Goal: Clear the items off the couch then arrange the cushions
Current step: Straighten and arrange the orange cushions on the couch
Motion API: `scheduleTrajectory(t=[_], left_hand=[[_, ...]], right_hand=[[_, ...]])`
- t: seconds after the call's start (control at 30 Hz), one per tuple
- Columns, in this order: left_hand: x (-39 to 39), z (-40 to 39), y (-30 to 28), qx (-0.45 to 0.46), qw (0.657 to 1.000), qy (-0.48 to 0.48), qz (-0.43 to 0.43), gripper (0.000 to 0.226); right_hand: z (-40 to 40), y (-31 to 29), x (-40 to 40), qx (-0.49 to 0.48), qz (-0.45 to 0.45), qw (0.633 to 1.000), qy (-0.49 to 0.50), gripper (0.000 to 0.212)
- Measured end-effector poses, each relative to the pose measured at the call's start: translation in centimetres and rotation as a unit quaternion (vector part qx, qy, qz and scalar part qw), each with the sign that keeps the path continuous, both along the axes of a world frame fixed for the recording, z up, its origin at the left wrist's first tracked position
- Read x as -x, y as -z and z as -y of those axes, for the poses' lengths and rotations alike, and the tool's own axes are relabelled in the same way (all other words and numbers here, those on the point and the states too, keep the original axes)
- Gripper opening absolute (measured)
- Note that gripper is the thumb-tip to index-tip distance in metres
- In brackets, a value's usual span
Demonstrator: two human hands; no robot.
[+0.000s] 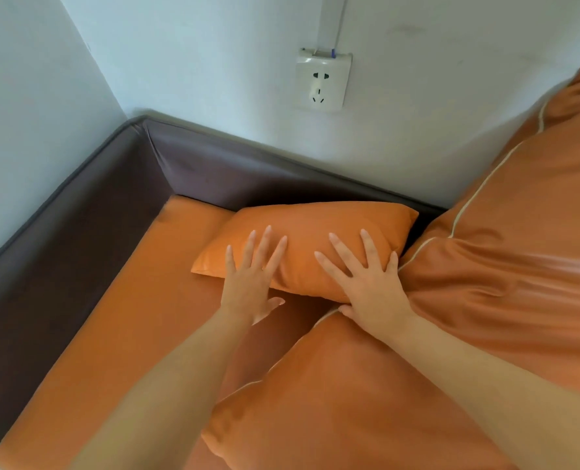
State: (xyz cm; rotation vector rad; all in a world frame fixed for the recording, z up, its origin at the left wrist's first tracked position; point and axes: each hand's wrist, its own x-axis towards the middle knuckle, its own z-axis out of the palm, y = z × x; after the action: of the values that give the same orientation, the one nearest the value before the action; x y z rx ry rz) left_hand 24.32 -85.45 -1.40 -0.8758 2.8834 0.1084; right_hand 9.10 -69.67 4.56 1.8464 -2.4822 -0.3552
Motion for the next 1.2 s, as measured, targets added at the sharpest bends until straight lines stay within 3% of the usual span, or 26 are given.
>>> scheduleTrajectory(t=[0.2,0.47,0.63,0.87,1.03,1.2], left_hand=[[2.9,1.6,2.9,-0.029,0.998,-0.010,-0.056,0.146],[3.1,1.3,2.1,-0.056,0.994,0.033,-0.088,0.106],[0.0,-0.5,0.3,-0.003,0.996,0.032,-0.080,0.106],[-5.7,-1.9,-3.7,0.016,0.997,-0.047,0.056,0.090],[-9.3,-2.6,-4.1,-0.006,0.980,-0.114,0.160,0.094],[-12.0,-3.9,-2.5,-0.022,0.978,-0.147,0.146,0.070]], right_hand=[[0.0,1.6,0.4,0.058,-0.007,0.998,-0.009,0.084],[-0.4,0.3,2.8,0.083,0.054,0.994,-0.043,0.078],[-0.9,-1.2,3.6,0.092,0.111,0.983,-0.115,0.070],[1.2,-2.4,1.4,0.003,0.168,0.970,-0.174,0.077],[2.9,-1.1,-3.7,0.000,0.104,0.970,-0.218,0.087],[4.1,2.8,-9.4,-0.069,0.133,0.959,-0.240,0.090]])
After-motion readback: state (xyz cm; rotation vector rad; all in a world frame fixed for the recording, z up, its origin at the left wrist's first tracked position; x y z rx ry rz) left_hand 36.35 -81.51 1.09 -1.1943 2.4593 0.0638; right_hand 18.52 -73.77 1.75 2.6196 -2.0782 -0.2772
